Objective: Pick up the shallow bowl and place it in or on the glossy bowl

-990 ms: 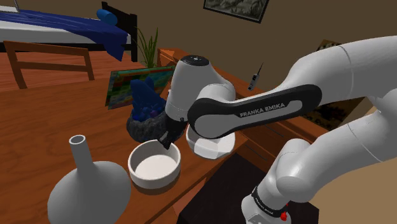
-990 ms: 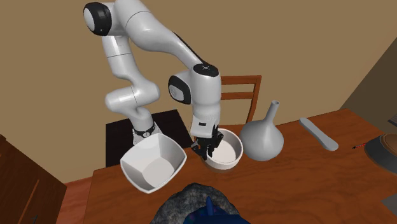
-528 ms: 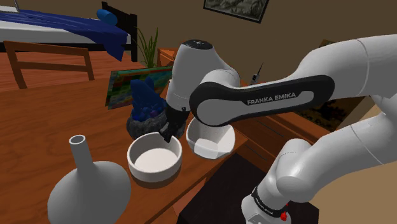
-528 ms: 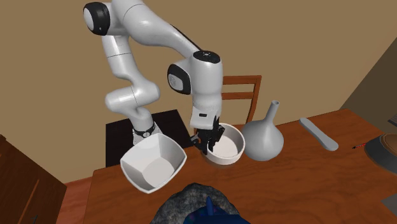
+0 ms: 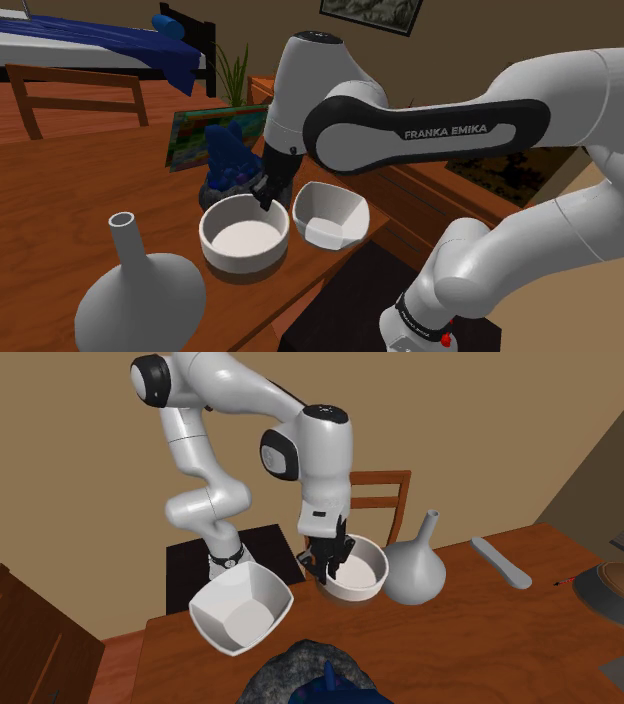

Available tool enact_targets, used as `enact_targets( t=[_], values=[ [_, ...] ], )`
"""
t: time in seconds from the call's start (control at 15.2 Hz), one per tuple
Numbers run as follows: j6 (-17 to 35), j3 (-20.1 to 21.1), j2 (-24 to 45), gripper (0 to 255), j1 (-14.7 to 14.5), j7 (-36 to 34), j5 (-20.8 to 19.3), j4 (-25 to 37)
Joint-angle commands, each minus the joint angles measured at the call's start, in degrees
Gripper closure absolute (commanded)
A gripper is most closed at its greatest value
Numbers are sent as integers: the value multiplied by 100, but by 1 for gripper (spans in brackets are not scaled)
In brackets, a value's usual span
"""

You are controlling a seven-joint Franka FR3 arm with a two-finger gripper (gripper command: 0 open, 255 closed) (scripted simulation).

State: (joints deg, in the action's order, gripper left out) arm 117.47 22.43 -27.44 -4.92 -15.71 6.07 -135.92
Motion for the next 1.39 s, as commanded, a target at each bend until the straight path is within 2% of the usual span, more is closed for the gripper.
enact_targets(
  t=[0.0,0.59,0.92,1.32],
  values=[
    [-162,-25,-21,255,7,12,-8,144],
    [-821,-109,-72,255,31,48,-42,754],
    [-997,-728,-746,255,108,748,-81,237],
    [-1238,-1477,-1373,255,295,1562,-327,-171]
  ],
)
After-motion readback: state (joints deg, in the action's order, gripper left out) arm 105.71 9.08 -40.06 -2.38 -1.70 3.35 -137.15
